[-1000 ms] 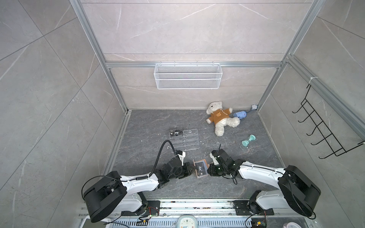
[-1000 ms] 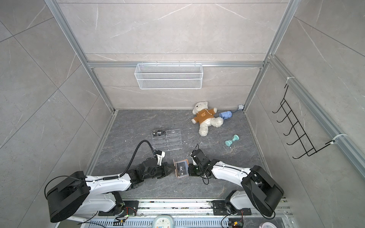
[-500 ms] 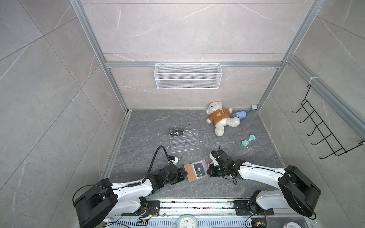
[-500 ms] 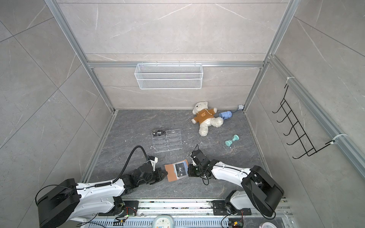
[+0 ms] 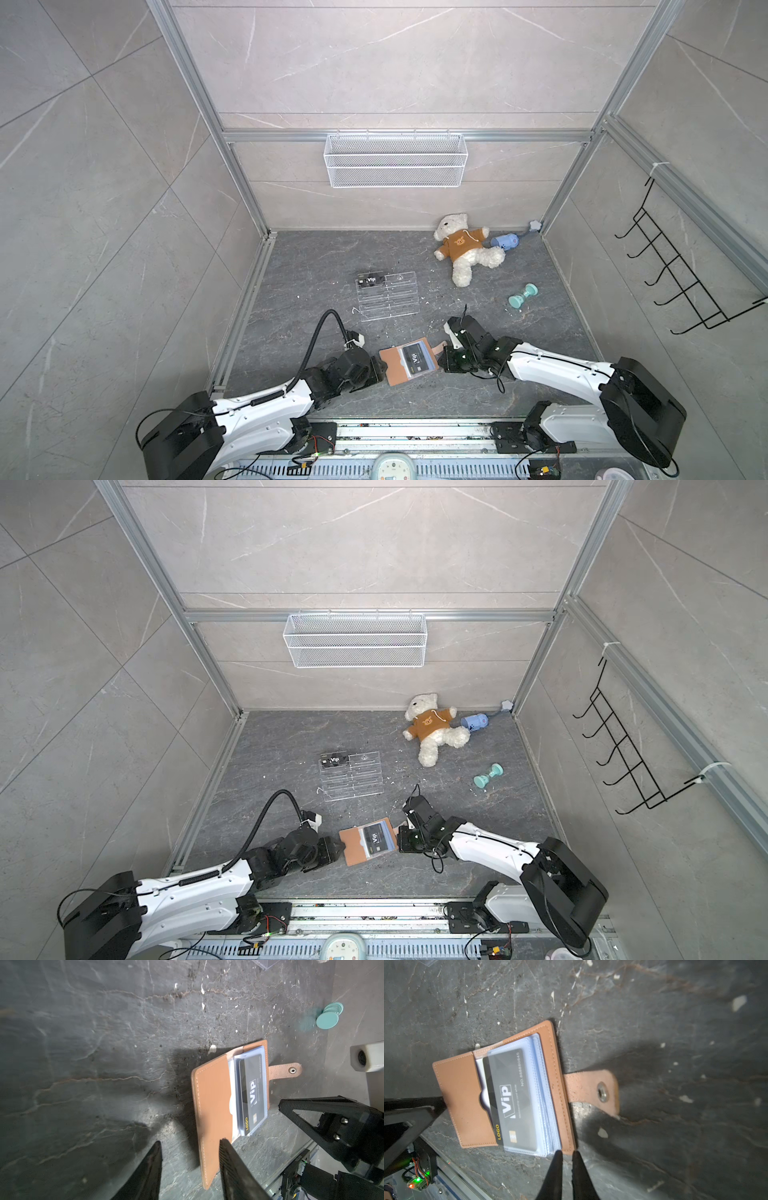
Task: Take the credit cards out of the card holder
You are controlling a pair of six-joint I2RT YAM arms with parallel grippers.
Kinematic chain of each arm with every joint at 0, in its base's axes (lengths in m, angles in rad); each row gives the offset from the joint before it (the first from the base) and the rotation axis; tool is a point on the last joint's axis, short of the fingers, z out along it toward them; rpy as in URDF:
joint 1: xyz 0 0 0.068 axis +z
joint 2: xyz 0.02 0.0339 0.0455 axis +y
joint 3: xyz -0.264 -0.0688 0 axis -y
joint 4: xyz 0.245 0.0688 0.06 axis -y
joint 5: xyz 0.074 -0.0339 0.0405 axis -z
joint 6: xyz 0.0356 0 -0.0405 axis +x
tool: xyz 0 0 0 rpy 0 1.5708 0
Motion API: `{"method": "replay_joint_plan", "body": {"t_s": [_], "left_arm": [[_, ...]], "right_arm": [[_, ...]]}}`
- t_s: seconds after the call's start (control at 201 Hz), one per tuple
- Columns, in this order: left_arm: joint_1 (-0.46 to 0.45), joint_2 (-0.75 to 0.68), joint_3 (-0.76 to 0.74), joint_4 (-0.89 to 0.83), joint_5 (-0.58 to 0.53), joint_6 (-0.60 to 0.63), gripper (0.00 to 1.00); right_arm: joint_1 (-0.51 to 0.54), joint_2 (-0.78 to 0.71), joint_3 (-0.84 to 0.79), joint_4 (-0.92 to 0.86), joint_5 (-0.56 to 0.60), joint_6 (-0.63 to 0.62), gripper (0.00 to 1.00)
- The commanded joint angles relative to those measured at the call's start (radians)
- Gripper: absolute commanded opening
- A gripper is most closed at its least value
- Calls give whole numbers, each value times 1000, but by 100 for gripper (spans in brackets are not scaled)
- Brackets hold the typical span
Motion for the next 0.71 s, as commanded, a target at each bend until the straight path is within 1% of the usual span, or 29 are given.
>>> {"method": "replay_joint_plan", "body": {"t_s": [0.0, 0.07, 0.134, 0.174, 0.239, 0.368, 0.438, 0.508, 0.702], "left_arm": [[1, -92, 81, -137, -63, 32, 53], [1, -151, 109, -177, -75, 31, 55], [0, -193, 126, -176, -66, 14, 59], [1, -202, 127, -143, -38, -6, 61], [1, -189, 128, -66, 10, -39, 61], [-1, -60, 173, 3, 126, -107, 59], [-1, 11, 156, 112, 177, -149, 53], [-1, 79, 140, 218, 202, -182, 51], [-1, 217, 130, 363, 236, -231, 51]], "right_arm": [[5, -32, 60, -69, 35, -47, 14], [3, -37, 82, -84, 39, -61, 14], [0, -33, 102, -92, 38, -73, 14], [-1, -28, 112, -92, 34, -80, 14], [-7, -13, 121, -80, 20, -86, 13], [-17, 22, 124, -27, -25, -86, 10], [-21, 41, 122, 0, -40, -83, 8], [-22, 60, 115, 29, -56, -79, 6], [-24, 79, 92, 92, -84, -65, 4]]}}
